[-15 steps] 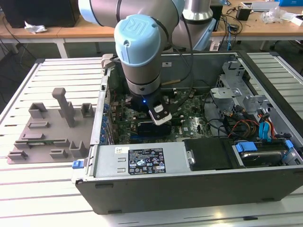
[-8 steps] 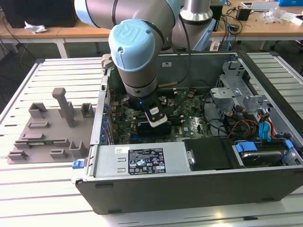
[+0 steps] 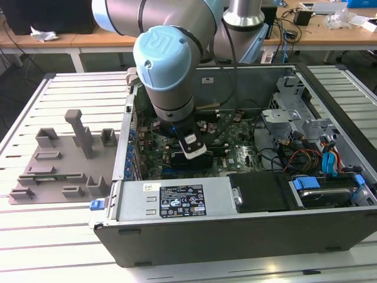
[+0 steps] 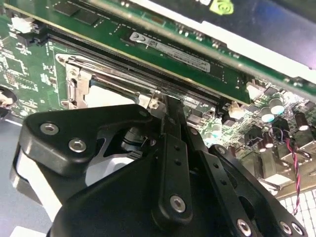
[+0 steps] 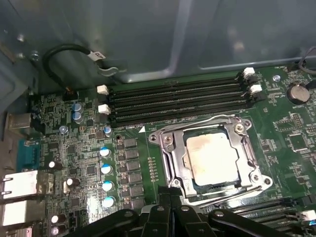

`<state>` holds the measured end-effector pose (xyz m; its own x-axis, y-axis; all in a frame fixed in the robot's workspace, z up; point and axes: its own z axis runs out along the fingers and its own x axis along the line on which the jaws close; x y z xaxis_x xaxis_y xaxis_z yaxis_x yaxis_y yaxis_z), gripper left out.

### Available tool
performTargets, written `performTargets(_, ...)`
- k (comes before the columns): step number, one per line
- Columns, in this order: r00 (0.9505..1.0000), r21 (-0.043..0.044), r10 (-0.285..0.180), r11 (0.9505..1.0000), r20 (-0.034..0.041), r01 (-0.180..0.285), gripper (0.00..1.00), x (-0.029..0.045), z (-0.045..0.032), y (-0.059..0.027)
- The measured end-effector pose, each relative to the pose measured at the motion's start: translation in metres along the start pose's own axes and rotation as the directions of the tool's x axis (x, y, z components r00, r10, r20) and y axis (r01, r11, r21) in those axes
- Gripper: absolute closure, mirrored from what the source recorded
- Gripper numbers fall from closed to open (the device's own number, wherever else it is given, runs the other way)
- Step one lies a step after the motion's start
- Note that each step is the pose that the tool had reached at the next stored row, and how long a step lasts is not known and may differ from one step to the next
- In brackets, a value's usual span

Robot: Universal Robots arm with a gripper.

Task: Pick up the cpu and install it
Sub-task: 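Install the second cpu locking lever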

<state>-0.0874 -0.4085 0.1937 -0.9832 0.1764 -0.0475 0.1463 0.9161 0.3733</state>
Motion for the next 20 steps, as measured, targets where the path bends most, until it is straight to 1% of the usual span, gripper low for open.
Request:
performTargets(2, 1.0000, 0.0063, 0.003, 1.0000, 0.0023, -0.003, 0.89, -0.0006, -0.0065, 0.0027)
performTargets(3, 1.0000, 0.0128, 0.005, 0.9999, 0.0042, -0.005, 0.89, -0.0011, -0.0092, 0.0039)
performTargets(4, 1.0000, 0.0221, 0.007, 0.9997, 0.0064, -0.007, 0.89, -0.0018, -0.0104, 0.0045)
performTargets(5, 0.9999, 0.0395, 0.008, 0.9992, 0.0097, -0.009, 0.89, -0.0029, -0.0116, 0.0052)
performTargets(6, 0.9999, 0.0627, 0.010, 0.9980, 0.0141, -0.011, 0.89, -0.0044, -0.0128, 0.0060)
performTargets(7, 0.9998, 0.0717, 0.011, 0.9974, 0.0162, -0.012, 0.89, -0.0052, -0.0127, 0.0062)
performTargets(9, 0.9997, 0.0808, 0.013, 0.9966, 0.0192, -0.015, 0.89, -0.0072, -0.0122, 0.0073)
performTargets(12, 0.9996, 0.0899, 0.018, 0.9958, 0.0229, -0.020, 0.89, -0.0124, -0.0099, 0.0124)
performTargets(16, 0.9995, 0.0970, 0.019, 0.9951, 0.0249, -0.021, 0.89, -0.0159, -0.0066, 0.0203)
performTargets(19, 0.9995, 0.1060, 0.018, 0.9941, 0.0266, -0.021, 0.89, -0.0182, -0.0034, 0.0279)
performTargets(20, 0.9994, 0.1134, 0.018, 0.9933, 0.0281, -0.021, 0.89, -0.0197, -0.0012, 0.0331)
